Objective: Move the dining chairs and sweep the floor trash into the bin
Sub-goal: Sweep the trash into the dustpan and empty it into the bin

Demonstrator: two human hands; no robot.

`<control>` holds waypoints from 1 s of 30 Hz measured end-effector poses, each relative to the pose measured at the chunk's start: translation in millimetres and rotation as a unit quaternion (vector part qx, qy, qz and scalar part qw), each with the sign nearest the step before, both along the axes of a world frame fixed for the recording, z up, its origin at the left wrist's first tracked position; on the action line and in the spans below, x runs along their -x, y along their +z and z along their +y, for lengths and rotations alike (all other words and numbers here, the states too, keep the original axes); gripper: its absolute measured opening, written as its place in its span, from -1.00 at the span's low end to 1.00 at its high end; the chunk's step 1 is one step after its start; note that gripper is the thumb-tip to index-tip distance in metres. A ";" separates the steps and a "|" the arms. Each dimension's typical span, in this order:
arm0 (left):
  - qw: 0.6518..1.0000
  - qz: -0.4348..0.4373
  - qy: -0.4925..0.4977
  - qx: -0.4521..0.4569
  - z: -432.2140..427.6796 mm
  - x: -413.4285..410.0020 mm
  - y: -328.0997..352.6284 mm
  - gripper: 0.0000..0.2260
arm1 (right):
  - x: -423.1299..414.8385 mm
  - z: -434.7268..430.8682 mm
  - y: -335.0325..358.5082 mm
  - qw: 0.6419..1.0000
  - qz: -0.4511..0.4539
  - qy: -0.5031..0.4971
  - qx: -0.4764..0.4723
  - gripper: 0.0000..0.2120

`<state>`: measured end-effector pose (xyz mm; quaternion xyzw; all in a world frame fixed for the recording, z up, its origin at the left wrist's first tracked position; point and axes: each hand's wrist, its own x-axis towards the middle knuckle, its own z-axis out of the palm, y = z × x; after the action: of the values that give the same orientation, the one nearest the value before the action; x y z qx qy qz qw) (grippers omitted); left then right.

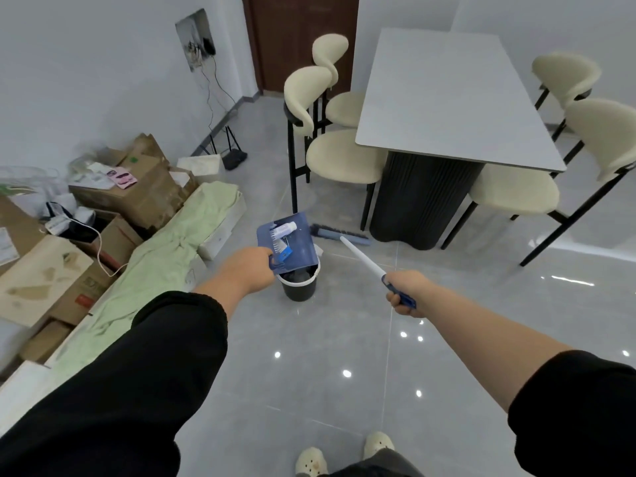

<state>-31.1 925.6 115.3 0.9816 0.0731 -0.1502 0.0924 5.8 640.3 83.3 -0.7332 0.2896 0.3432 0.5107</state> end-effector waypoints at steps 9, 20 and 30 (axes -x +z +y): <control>0.973 0.077 -0.142 -0.162 -9.1 9.0 -19.3 -0.77 | -2.0 14.2 -6.9 0.999 0.031 0.008 0.014 -0.92; 0.934 0.289 -0.169 -0.128 -31.9 7.2 -30.9 -0.66 | 2.4 -14.0 -22.5 0.998 0.045 0.024 0.038 -0.89; 0.957 0.188 -0.160 -0.151 -22.3 14.5 -40.7 -0.70 | 15.6 -32.0 -14.1 0.993 0.005 0.102 0.061 -0.76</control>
<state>-45.6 903.4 74.6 0.9369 -0.0464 -0.3325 -0.0979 -9.7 608.3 69.2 -0.7866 0.2365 0.3790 0.4262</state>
